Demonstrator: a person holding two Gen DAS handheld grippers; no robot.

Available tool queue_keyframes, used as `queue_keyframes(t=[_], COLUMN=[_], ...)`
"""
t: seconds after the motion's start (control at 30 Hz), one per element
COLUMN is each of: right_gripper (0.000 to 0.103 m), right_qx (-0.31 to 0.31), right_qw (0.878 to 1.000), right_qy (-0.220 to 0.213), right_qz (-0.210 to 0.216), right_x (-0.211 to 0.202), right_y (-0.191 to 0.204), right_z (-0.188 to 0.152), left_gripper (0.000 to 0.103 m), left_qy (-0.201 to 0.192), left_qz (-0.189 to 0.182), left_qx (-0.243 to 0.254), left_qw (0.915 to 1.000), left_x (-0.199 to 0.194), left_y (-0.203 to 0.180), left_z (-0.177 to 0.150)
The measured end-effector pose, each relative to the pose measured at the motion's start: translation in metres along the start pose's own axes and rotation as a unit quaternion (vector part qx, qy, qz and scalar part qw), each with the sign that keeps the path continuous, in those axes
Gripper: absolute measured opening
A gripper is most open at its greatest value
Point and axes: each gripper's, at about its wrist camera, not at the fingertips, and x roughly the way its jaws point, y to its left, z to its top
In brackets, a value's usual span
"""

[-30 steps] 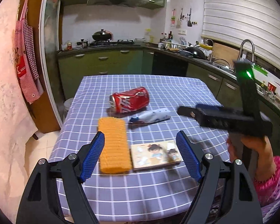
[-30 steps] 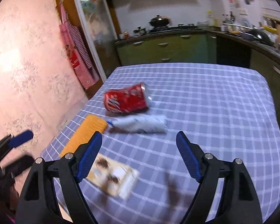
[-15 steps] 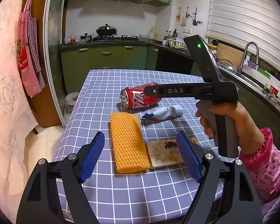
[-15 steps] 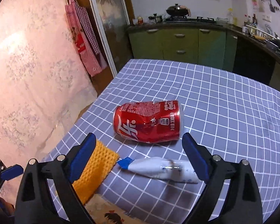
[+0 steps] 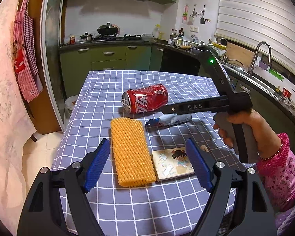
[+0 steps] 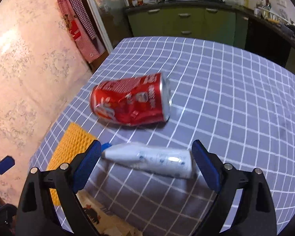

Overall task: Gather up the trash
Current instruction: 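Bring both tools back toward the red can and toothpaste tube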

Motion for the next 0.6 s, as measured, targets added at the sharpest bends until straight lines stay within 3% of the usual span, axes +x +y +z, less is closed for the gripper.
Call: queue_keyframes(t=[0.27,0.47,0.57,0.6], right_gripper=[0.088,0.088,0.088,0.088], right_qx=[-0.039,-0.074,-0.080,-0.089], right_qw=[0.998,0.997,0.997,0.996], right_qy=[0.029,0.004,0.010,0.013], right_qz=[0.048,-0.014,0.003,0.029], right_x=[-0.018,-0.018,-0.001,0.004], right_y=[0.028,0.019,0.005,0.001], right_z=[-0.027,-0.012,0.000,0.003], left_gripper=[0.078,0.078,0.078,0.078], left_qy=[0.003,0.004,0.003,0.003], left_qz=[-0.002,-0.005,-0.005,-0.005], left_qx=[0.002,0.005,0.006,0.006], left_qw=[1.0000,1.0000,1.0000,1.0000], left_x=[0.003,0.004,0.003,0.002], left_y=[0.003,-0.001,-0.003,-0.003], left_z=[-0.001,-0.003,-0.003,-0.003])
